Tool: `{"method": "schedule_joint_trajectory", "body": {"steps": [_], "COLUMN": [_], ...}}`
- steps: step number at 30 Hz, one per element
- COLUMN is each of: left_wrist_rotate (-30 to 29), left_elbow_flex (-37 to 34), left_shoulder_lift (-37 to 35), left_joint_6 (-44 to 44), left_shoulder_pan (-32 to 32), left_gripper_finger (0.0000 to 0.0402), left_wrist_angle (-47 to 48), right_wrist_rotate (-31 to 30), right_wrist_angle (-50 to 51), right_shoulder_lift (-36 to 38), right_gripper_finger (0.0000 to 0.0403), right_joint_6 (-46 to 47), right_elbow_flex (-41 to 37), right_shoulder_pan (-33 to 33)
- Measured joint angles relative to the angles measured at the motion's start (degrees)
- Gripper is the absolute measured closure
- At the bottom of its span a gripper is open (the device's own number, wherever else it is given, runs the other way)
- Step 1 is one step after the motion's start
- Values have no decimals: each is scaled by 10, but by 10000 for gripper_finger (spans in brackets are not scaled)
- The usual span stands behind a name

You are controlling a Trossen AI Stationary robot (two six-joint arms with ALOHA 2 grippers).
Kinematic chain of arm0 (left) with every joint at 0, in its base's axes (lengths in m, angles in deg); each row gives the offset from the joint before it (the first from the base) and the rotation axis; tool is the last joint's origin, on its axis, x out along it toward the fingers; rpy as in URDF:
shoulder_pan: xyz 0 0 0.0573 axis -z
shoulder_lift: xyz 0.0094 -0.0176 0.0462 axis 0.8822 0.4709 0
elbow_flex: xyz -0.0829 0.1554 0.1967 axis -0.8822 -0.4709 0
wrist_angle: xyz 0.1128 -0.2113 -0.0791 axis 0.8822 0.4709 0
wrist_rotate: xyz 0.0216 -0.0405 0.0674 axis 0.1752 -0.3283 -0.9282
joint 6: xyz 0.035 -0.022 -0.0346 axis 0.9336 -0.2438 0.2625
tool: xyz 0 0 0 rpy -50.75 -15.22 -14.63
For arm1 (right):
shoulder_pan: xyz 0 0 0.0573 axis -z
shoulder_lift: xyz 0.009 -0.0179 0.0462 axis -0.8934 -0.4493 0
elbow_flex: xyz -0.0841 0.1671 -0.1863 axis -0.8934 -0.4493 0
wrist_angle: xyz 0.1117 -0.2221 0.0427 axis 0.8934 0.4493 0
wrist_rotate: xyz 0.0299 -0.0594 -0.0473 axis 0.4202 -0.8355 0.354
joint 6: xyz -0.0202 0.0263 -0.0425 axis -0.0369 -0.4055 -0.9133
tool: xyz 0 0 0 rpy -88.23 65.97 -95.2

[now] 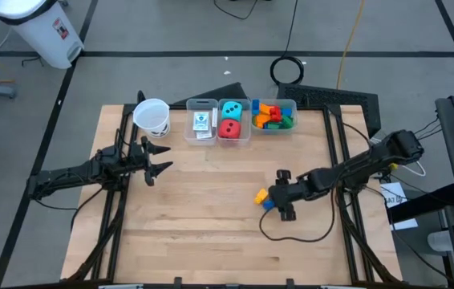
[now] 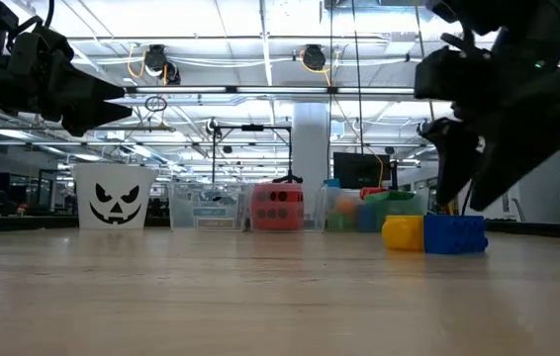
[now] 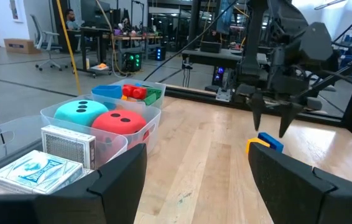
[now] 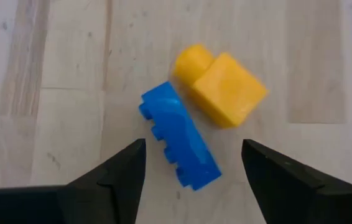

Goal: Pick & Place Toys
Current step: Put the blue game piece into the right transparent bin

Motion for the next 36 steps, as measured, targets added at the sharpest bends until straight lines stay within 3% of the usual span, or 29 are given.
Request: {"method": "schedule_joint_trajectory", "body": {"steps": [9,19,29,36], "left_wrist_rotate": [0,0,0,0], "left_elbow_flex": [0,0,0,0], "left_shoulder_lift": [0,0,0,0], "left_joint_6": [0,0,0,0], "left_shoulder_pan": [0,0,0,0], "left_gripper_finger": [114,114,114,114], "left_wrist_angle": [0,1,1,1], "right_wrist_rotate": [14,19,132,197], "right_wrist_angle": [-138,-283,-356,-509], "right_shoulder_lift": [0,0,2,21], "right_gripper_finger": [184,251,337,325], "right_joint_6": [-7,-13,15,10], "right_elbow_flex": [-95,-168,-170,-170], "right_shoulder_pan": [-6,-6,-6,-6]}}
